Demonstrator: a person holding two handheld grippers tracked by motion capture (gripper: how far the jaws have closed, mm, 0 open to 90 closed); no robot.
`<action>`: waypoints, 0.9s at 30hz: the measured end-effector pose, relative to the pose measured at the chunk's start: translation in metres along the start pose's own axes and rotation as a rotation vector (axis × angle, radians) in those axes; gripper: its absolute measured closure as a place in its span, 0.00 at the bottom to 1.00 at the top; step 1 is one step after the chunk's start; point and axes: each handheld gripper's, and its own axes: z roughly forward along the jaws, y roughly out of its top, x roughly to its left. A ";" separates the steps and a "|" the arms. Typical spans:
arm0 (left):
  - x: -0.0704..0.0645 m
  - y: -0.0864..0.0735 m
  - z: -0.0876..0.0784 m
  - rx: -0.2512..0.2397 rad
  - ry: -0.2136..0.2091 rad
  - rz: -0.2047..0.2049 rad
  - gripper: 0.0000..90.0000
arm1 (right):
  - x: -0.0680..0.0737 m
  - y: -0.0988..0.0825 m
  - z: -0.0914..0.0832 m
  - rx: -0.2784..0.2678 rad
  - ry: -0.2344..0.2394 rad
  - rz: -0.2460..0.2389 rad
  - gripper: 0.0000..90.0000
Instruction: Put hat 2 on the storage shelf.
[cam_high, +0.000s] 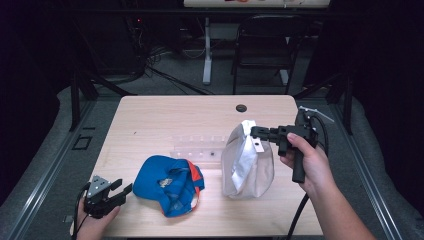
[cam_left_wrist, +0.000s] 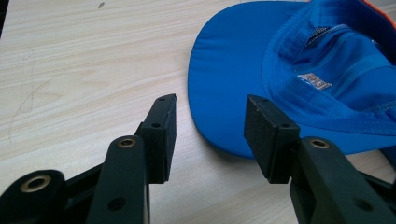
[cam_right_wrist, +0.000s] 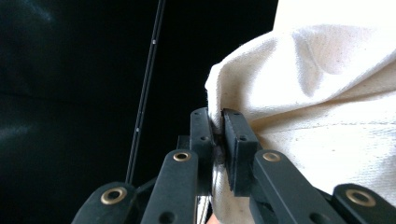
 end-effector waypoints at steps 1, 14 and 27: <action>0.000 0.000 0.000 -0.002 -0.003 0.000 0.60 | 0.006 0.003 0.004 0.007 -0.001 -0.007 0.93; -0.001 0.003 -0.001 -0.013 0.004 -0.030 0.54 | 0.026 0.022 0.024 0.020 0.006 -0.024 0.93; -0.036 0.035 0.001 0.004 -0.094 0.112 0.53 | 0.046 0.036 0.053 0.032 0.003 -0.042 0.93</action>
